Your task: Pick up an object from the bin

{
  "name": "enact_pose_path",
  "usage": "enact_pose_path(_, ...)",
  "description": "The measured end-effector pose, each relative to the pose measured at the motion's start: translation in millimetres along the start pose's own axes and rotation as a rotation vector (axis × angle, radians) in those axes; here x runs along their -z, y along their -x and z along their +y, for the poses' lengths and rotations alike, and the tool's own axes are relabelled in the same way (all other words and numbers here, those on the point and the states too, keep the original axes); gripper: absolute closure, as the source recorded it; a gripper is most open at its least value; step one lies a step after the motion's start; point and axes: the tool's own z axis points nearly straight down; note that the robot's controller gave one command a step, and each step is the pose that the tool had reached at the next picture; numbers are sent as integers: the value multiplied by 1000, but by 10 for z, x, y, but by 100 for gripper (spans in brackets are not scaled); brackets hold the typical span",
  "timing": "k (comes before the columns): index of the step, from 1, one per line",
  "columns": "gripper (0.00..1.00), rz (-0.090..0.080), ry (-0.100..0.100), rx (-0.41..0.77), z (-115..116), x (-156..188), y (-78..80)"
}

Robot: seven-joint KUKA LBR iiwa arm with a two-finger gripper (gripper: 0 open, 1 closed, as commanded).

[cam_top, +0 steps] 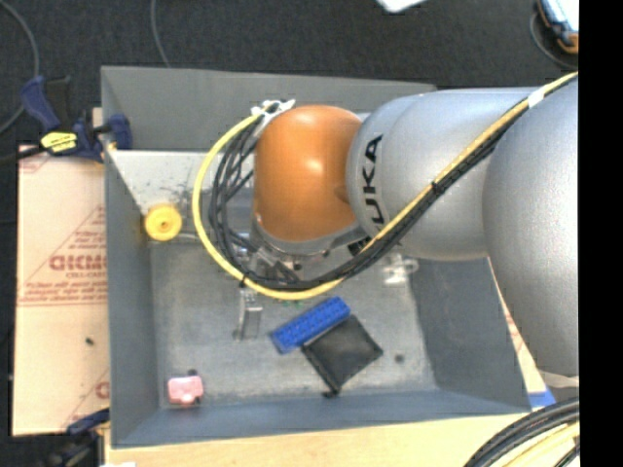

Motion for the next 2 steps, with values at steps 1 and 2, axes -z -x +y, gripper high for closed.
enact_pose_path(1,0,-7,2,-5,-10,48,15)
enact_pose_path(2,0,5,-3,69,-931,-523,-262)
